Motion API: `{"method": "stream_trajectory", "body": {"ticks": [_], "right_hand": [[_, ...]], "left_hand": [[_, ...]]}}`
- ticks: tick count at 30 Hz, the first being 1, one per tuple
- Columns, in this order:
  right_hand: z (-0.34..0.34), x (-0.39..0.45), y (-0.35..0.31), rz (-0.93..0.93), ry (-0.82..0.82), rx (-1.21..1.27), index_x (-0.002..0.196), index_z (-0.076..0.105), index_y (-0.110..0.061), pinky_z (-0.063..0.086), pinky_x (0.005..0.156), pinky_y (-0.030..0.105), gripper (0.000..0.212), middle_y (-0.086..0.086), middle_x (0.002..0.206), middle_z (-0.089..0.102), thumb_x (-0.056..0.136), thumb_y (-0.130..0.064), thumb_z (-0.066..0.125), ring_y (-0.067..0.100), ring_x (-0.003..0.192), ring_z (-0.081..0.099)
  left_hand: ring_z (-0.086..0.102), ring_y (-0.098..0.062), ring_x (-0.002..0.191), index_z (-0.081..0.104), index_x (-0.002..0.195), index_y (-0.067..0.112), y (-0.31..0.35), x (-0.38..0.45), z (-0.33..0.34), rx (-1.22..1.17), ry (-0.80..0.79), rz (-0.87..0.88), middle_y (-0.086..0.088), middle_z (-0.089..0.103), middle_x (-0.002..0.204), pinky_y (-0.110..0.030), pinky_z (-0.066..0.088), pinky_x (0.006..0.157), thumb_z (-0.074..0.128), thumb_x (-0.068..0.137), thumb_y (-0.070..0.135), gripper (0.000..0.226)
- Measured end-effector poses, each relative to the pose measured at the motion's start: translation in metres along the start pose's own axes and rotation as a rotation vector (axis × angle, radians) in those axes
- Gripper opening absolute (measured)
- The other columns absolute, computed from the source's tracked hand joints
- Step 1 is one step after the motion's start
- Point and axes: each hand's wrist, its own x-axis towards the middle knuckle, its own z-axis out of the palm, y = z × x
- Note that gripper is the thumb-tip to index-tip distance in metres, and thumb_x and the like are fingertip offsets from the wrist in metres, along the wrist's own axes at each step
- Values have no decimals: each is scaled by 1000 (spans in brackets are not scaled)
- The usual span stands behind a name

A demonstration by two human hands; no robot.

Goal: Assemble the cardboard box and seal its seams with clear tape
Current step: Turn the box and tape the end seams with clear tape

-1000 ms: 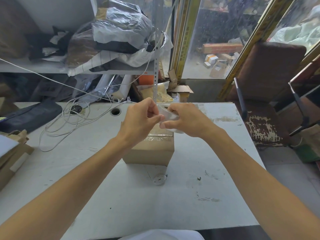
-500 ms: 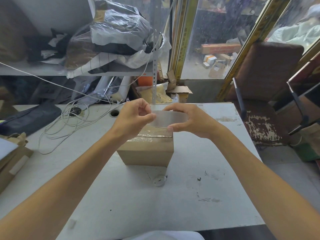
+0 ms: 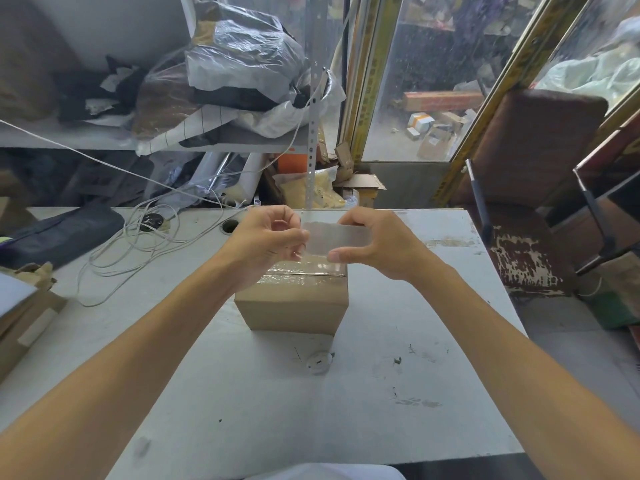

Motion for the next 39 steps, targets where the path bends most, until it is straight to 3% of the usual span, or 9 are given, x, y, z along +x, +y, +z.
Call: {"method": "stream_trajectory", "body": {"ticks": [6,11,14,18,21,24,27,32,39], "right_hand": [[1,2,0,-4,43,-27,102,60,-24,49,63,9,43,-13,92,57,72,-47,80,8,81,59],[1,4,-1,-5,62,-19,101,61,-22,49,61,11,45,-10,90,59,71,-50,80,10,78,59],[-1,5,-2,-8,67,-3,99,62,-20,46,59,10,43,-8,89,59,72,-45,82,9,76,58],[-2,4,-3,-12,63,-31,99,60,-21,45,59,7,42,-11,89,57,72,-43,83,8,77,58],[-1,5,-1,-8,70,-50,100,61,-19,48,60,11,45,-8,92,58,71,-45,83,9,79,58],[1,4,2,0,62,-69,102,61,-19,50,60,12,47,-7,95,58,70,-46,83,9,81,58],[2,2,3,16,48,-46,101,62,-20,50,61,14,46,-7,93,59,70,-46,84,11,81,59],[0,3,1,26,15,-42,99,62,-23,48,58,13,42,-9,90,59,71,-47,82,11,79,59],[3,6,-2,4,-3,-216,91,65,-20,50,58,25,44,-9,82,57,72,-58,76,14,72,57]], "left_hand": [[61,-18,73,57,78,14,-4,3,-4,117,117,30,-2,62,71,-38,56,82,76,82,1,23],[63,-20,72,52,80,14,-4,-1,7,322,219,117,-10,66,79,-40,56,75,86,71,4,36],[59,-13,66,56,77,14,-7,1,10,406,295,157,-3,66,77,-41,55,71,84,73,10,29],[65,-9,66,53,73,20,-8,1,13,415,331,143,5,71,97,-43,57,76,82,74,11,31],[69,-21,73,59,74,15,-11,0,17,421,339,167,0,73,82,-49,59,78,80,74,7,23],[69,-26,74,60,74,13,-13,1,17,368,311,137,-4,73,77,-50,58,79,79,73,3,21],[63,-20,69,58,77,9,-9,2,13,204,195,64,-2,68,71,-43,58,78,74,77,-8,23],[62,-18,68,58,77,9,0,3,4,54,63,-28,-14,60,77,-32,58,71,71,79,-13,26],[61,-19,69,54,87,10,2,0,2,-24,4,-40,-8,62,73,-37,58,74,70,79,-15,31]]}}
